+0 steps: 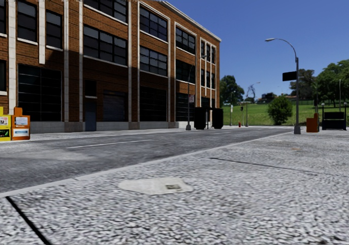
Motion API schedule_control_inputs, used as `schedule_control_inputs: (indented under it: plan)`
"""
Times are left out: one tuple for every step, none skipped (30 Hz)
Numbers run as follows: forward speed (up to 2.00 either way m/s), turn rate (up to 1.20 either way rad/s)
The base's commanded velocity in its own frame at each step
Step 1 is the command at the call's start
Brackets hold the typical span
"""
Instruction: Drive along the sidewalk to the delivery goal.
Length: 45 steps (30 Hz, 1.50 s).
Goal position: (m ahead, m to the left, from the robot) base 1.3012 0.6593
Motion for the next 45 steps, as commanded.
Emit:
schedule_control_inputs:
  plan:
    - [1.33, 0.46]
    - [1.33, 0.4]
    - [1.33, 0.4]
    - [1.33, 0.38]
    - [1.33, 0.31]
    - [1.33, 0.29]
    - [1.33, 0.29]
    - [1.33, 0.29]
    - [1.33, 0.29]
    - [1.33, 0.28]
    - [1.33, 0.28]
    - [1.33, 0.28]
    - [1.33, 0.28]
    - [1.33, 0.28]
    - [1.33, 0.28]
    - [1.33, 0.28]
    - [1.33, 0.28]
    - [1.33, 0.28]
    - [1.33, 0.28]
    - [1.33, 0.28]
    - [1.33, 0.28]
    - [1.33, 0.28]
    - [1.33, 0.28]
    - [1.33, 0.28]
    - [1.33, 0.28]
    - [1.32, 0.28]
    - [1.32, 0.28]
    - [1.29, 0.24]
    - [1.17, 0.0]
    - [1.02, 0.0]
    - [0.95, 0.0]
    - [0.95, 0.0]
    - [0.88, 0.0]
    - [0.03, 0.0]
    - [0.0, 0.0]
    - [0.0, 0.0]
    - [0.0, 0.0]
    - [0.0, 0.0]
    - [0.0, 0.0]
    - [0.0, 0.0]
    - [0.0, 0.0]
    - [0.0, 0.0]
    - [0.0, 0.0]
    - [0.0, 0.0]
    - [0.0, 0.0]
